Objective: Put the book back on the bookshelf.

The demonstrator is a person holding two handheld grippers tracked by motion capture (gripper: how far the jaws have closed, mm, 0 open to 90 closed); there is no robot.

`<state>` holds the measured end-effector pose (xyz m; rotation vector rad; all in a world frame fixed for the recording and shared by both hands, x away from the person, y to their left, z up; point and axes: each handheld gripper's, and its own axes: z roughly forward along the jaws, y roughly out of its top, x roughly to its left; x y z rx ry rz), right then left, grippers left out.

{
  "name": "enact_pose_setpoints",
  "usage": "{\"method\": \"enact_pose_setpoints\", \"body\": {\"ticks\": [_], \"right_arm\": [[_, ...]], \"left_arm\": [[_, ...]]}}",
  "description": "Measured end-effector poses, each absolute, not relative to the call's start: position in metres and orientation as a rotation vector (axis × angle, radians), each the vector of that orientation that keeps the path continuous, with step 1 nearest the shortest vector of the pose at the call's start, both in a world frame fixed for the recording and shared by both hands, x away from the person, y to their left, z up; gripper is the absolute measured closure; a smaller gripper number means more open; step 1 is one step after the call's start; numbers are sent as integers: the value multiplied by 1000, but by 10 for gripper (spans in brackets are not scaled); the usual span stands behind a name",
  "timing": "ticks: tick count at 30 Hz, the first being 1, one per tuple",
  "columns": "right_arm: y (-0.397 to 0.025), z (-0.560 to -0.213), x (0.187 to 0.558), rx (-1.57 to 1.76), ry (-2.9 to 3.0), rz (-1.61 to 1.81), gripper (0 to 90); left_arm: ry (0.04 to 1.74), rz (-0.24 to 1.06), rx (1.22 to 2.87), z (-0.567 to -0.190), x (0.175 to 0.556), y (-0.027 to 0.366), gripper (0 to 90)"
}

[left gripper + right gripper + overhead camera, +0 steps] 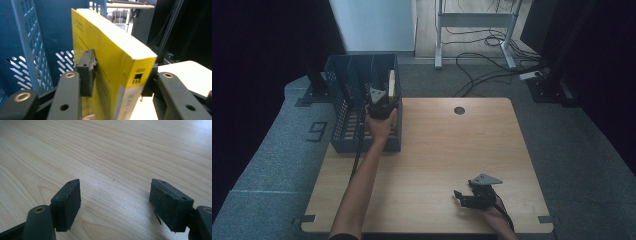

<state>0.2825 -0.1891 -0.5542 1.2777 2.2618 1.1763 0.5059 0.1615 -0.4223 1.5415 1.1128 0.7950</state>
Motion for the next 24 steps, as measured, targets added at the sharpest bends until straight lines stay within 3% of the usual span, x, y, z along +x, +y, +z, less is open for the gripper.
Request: {"method": "enact_pose_setpoints", "body": {"ticks": [12,24], "right_arm": [[-189,-554,282,1278,2262,1176,247],[-189,-554,283,1275,2263,1175,247]], "left_arm": [[1063,810,1557,-416,500,164,433],[1082,789,1555,-420,497,174,405]]}}
